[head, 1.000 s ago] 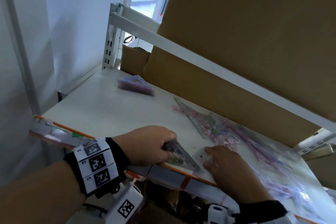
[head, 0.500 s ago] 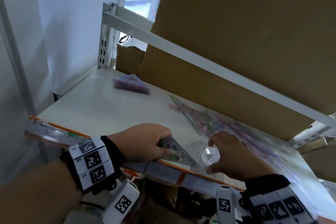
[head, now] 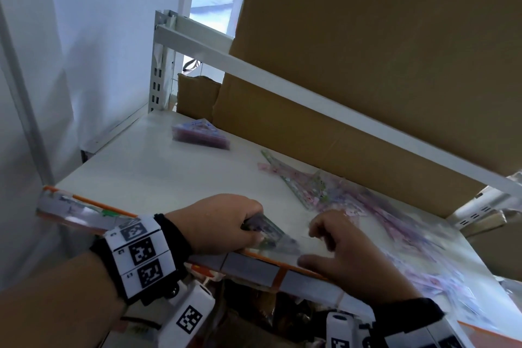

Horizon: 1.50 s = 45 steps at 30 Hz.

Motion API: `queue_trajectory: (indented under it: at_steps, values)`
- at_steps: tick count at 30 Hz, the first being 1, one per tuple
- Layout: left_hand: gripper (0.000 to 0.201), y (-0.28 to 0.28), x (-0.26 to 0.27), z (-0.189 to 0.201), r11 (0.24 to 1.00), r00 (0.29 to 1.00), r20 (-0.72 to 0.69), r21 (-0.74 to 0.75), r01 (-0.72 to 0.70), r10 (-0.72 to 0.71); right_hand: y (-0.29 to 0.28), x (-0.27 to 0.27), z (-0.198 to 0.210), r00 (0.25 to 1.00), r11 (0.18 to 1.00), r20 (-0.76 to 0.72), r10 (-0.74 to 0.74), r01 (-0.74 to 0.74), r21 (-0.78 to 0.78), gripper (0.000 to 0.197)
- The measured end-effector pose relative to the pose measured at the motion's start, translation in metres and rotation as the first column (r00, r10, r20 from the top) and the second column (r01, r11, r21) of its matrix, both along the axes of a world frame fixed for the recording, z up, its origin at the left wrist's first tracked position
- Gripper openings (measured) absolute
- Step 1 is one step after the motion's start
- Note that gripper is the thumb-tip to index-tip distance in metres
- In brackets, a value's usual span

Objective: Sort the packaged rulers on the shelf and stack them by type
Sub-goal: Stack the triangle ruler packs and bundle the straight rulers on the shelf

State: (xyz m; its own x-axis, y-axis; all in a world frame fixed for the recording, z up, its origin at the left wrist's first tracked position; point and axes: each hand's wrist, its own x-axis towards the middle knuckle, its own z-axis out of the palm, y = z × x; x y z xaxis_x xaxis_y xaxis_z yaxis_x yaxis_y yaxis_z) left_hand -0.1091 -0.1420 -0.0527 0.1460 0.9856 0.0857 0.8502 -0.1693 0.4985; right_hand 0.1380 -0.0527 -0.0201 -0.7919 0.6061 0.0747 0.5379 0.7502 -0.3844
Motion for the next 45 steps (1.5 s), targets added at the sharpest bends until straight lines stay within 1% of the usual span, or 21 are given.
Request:
queue_trajectory:
  at_steps: [3, 4, 6, 8, 10, 12, 15, 18, 21, 25, 28, 32, 34, 36, 37, 38, 40, 42, 43, 44, 45]
  values:
    - [0.021, 0.0, 0.002, 0.001, 1.0, 0.999, -0.045, -0.015, -0.006, 0.005, -0.009, -0.007, -0.003, 0.989, 0.995, -0.107, 0.105, -0.104, 0.012, 0.019]
    - [0.021, 0.0, 0.002, 0.001, 1.0, 0.999, -0.048, -0.021, -0.007, 0.006, -0.01, -0.008, -0.006, 0.983, 0.992, -0.135, 0.126, -0.121, 0.047, 0.022]
    - [0.018, 0.0, 0.002, 0.002, 1.0, 0.999, -0.036, -0.027, 0.0, 0.0, -0.014, -0.01, -0.01, 0.981, 0.992, -0.161, 0.109, -0.097, 0.08, 0.028]
    - [0.016, -0.001, 0.001, 0.002, 1.0, 1.0, -0.019, -0.026, 0.015, -0.015, -0.015, -0.011, -0.014, 0.983, 0.996, -0.176, 0.048, -0.035, 0.078, 0.025]
    - [0.018, -0.002, 0.001, 0.003, 0.999, 0.999, -0.017, -0.017, 0.036, -0.036, -0.016, -0.014, -0.018, 0.977, 0.995, -0.213, 0.005, 0.015, 0.095, 0.028]
    - [0.019, -0.003, 0.001, 0.004, 0.999, 0.999, -0.004, -0.006, 0.042, -0.042, -0.017, -0.017, -0.021, 0.976, 0.992, -0.219, 0.0, 0.028, 0.127, 0.033]
    - [0.021, -0.003, 0.001, 0.003, 0.999, 0.999, 0.022, 0.015, 0.047, -0.048, -0.02, -0.023, -0.025, 0.986, 0.982, -0.168, 0.006, 0.026, 0.187, 0.024]
    - [0.024, -0.002, 0.001, 0.002, 0.999, 0.999, 0.003, 0.008, 0.048, -0.048, -0.021, -0.031, -0.026, 0.983, 0.972, -0.177, 0.047, -0.004, 0.236, 0.015]
    - [0.023, 0.0, 0.002, -0.001, 0.999, 0.998, -0.037, 0.013, 0.05, -0.049, -0.022, -0.039, -0.032, 0.976, 0.963, -0.204, 0.077, -0.02, 0.268, 0.011]
    - [0.014, 0.004, -0.001, -0.005, 0.998, 0.998, -0.037, 0.031, 0.053, -0.052, -0.026, -0.043, -0.045, 0.937, 0.947, -0.305, 0.169, -0.068, 0.315, 0.021]
    - [0.014, 0.003, -0.001, -0.004, 0.998, 0.998, -0.01, 0.026, 0.057, -0.056, -0.026, -0.041, -0.049, 0.904, 0.954, -0.387, 0.183, -0.068, 0.292, 0.024]
    - [0.015, 0.001, -0.001, -0.003, 0.999, 0.999, -0.005, 0.031, 0.04, -0.04, -0.02, -0.036, -0.042, 0.9, 0.964, -0.419, 0.119, -0.004, 0.265, 0.019]
    - [0.02, 0.0, 0.0, -0.002, 1.0, 1.0, -0.001, 0.021, 0.017, -0.017, -0.009, -0.025, -0.035, 0.903, 0.959, -0.429, 0.008, 0.114, 0.258, 0.022]
    - [0.022, 0.001, 0.0, -0.001, 1.0, 1.0, -0.014, 0.014, -0.003, 0.003, 0.01, -0.007, -0.026, 0.887, 0.939, -0.432, -0.163, 0.274, 0.209, 0.028]
    - [0.023, 0.001, 0.001, -0.001, 1.0, 1.0, -0.029, 0.014, -0.005, 0.006, 0.023, 0.005, -0.022, 0.879, 0.919, -0.405, -0.252, 0.348, 0.183, 0.031]
    - [0.025, 0.002, 0.001, 0.0, 1.0, 0.999, -0.036, 0.014, -0.006, 0.007, 0.035, 0.018, -0.017, 0.881, 0.899, -0.331, -0.337, 0.406, 0.164, 0.036]
    - [0.028, 0.002, 0.002, 0.001, 1.0, 1.0, -0.019, 0.006, -0.012, 0.012, 0.057, 0.044, -0.009, 0.892, 0.884, -0.06, -0.449, 0.453, 0.118, 0.052]
    - [0.029, 0.002, 0.001, 0.002, 1.0, 1.0, -0.002, -0.006, -0.019, 0.019, 0.073, 0.067, -0.007, 0.855, 0.889, 0.248, -0.455, 0.453, 0.07, 0.067]
    - [0.029, 0.002, 0.001, 0.002, 1.0, 1.0, -0.001, -0.012, -0.021, 0.021, 0.078, 0.075, -0.008, 0.822, 0.888, 0.354, -0.446, 0.457, 0.055, 0.072]
    - [0.029, 0.002, 0.001, 0.002, 1.0, 1.0, -0.003, -0.015, -0.019, 0.019, 0.083, 0.081, -0.008, 0.796, 0.882, 0.413, -0.443, 0.47, 0.04, 0.076]
    - [0.029, 0.001, 0.001, 0.002, 1.0, 1.0, -0.004, -0.016, -0.017, 0.017, 0.086, 0.085, -0.01, 0.787, 0.878, 0.429, -0.444, 0.478, 0.029, 0.077]
